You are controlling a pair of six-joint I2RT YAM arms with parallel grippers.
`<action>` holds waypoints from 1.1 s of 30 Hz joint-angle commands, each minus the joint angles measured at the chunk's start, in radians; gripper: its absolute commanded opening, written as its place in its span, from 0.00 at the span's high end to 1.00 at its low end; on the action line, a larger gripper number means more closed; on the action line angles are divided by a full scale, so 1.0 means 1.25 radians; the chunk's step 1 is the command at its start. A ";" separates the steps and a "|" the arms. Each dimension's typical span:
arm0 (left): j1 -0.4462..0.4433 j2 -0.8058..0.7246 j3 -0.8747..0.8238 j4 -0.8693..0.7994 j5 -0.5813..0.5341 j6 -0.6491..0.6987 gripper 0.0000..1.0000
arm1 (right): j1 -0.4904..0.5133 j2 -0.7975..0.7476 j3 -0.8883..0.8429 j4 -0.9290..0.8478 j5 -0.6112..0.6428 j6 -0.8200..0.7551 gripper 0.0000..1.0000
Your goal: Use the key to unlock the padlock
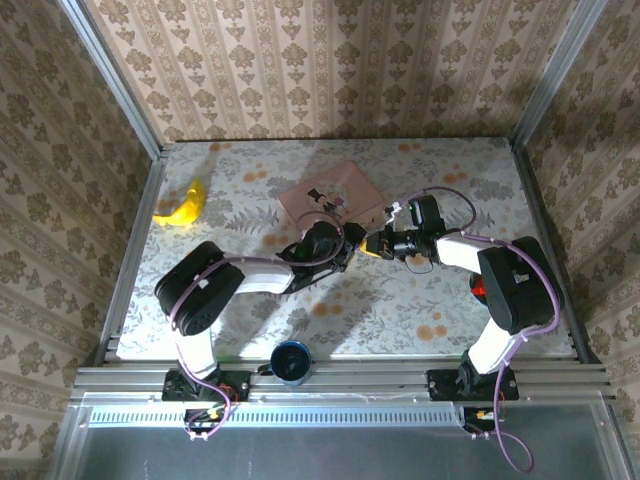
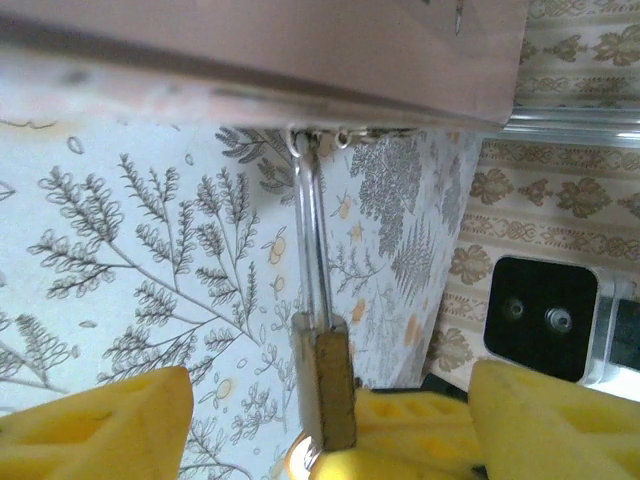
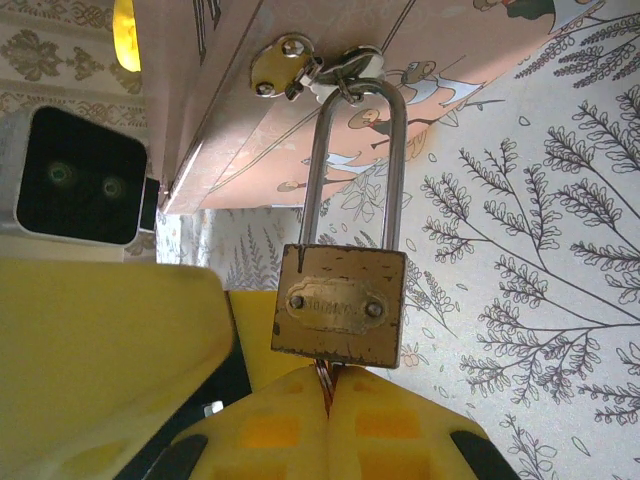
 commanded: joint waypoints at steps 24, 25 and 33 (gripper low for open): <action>0.029 -0.225 -0.081 -0.254 -0.181 0.131 0.00 | -0.057 0.183 -0.025 0.328 -0.141 0.360 1.00; 0.030 -0.230 -0.081 -0.261 -0.185 0.134 0.00 | -0.057 0.182 -0.031 0.331 -0.143 0.363 1.00; 0.032 -0.281 -0.082 -0.308 -0.221 0.164 0.00 | -0.054 0.112 -0.097 0.234 -0.103 0.287 1.00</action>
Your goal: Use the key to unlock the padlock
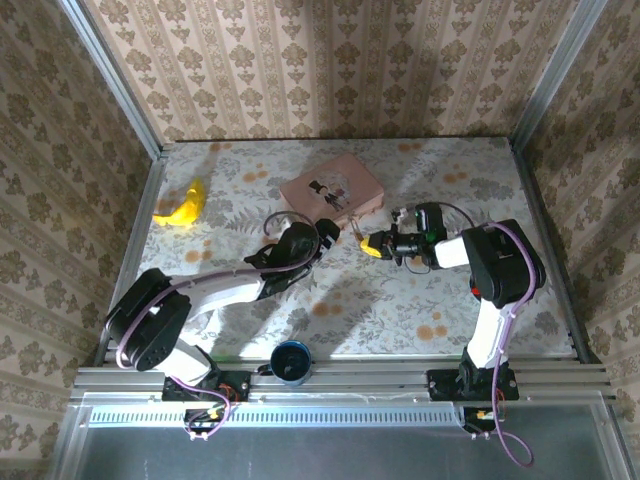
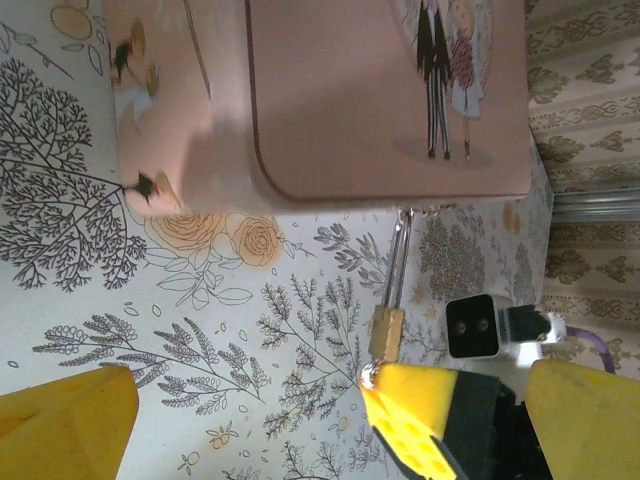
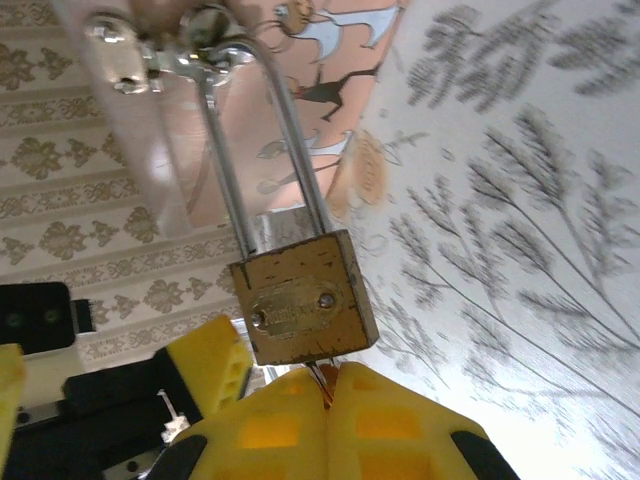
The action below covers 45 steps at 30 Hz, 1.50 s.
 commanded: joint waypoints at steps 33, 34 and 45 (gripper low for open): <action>0.012 -0.068 0.001 -0.112 -0.097 0.065 0.00 | 0.005 -0.151 0.038 -0.450 0.222 -0.192 0.55; 0.012 -0.070 0.005 -0.119 -0.102 0.075 0.00 | 0.005 -0.169 0.040 -0.473 0.238 -0.205 0.54; 0.058 -0.013 0.183 -0.320 -0.133 0.326 0.00 | 0.085 -0.233 0.096 -0.586 0.465 -0.331 0.50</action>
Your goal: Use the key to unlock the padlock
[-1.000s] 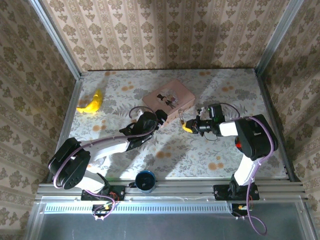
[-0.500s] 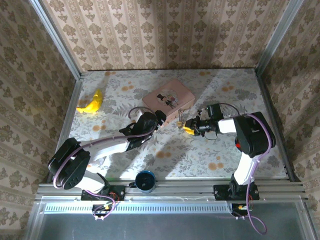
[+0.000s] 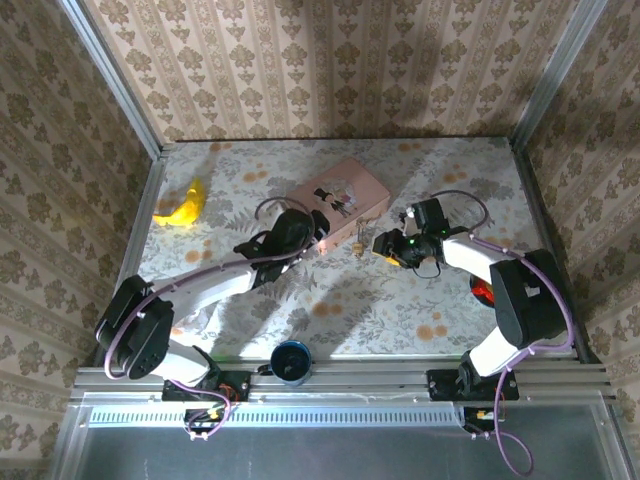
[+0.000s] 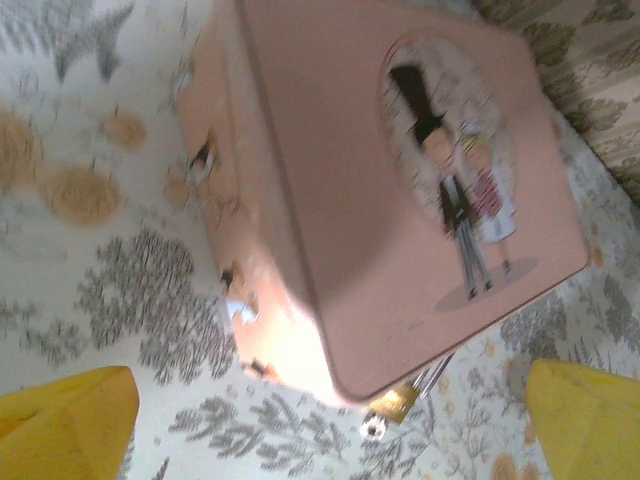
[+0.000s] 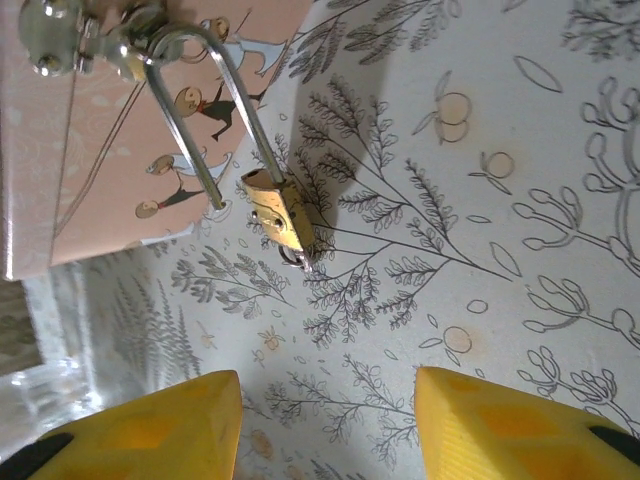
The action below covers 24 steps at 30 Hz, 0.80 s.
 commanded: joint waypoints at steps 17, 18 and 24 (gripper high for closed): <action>0.041 0.215 0.216 -0.229 -0.047 0.334 0.00 | 0.016 0.122 0.117 0.051 0.049 -0.048 0.54; 0.044 0.217 0.216 -0.237 -0.048 0.334 0.00 | 0.015 0.124 0.120 0.053 0.049 -0.046 0.54; 0.063 0.220 0.194 -0.271 -0.046 0.335 0.00 | 0.004 0.151 0.129 0.091 0.022 -0.022 0.56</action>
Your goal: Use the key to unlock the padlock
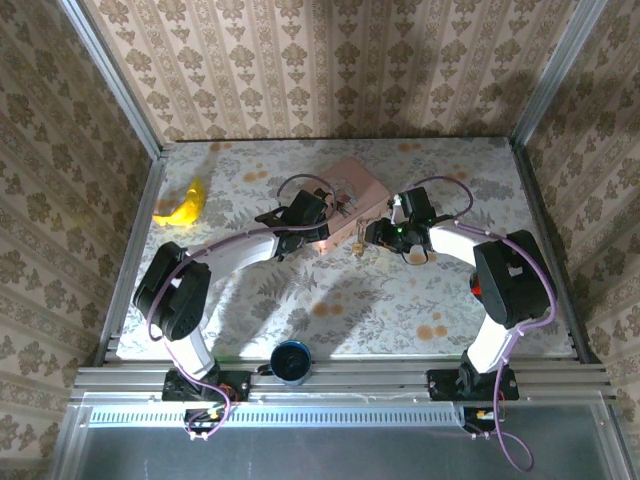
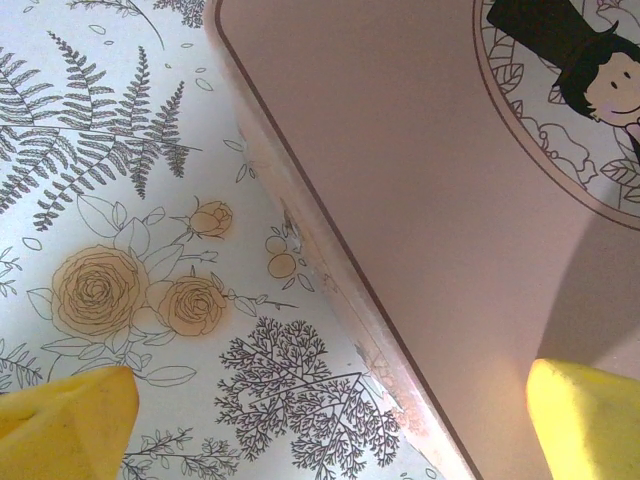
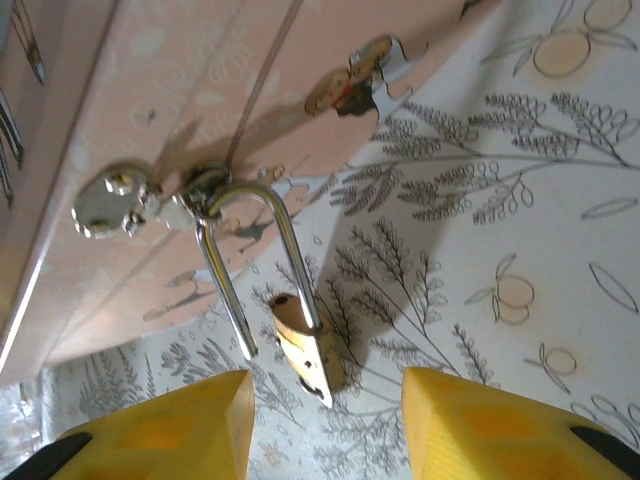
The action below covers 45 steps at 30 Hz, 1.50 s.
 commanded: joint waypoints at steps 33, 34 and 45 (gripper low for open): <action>0.017 0.022 -0.015 -0.092 0.008 0.018 0.00 | -0.037 0.037 -0.010 0.129 -0.038 0.078 0.62; 0.017 0.022 -0.014 -0.091 0.011 0.019 0.00 | -0.038 0.037 -0.012 0.130 -0.038 0.078 0.62; 0.017 0.022 -0.014 -0.092 0.011 0.020 0.00 | -0.057 0.038 -0.017 0.151 -0.058 0.091 0.64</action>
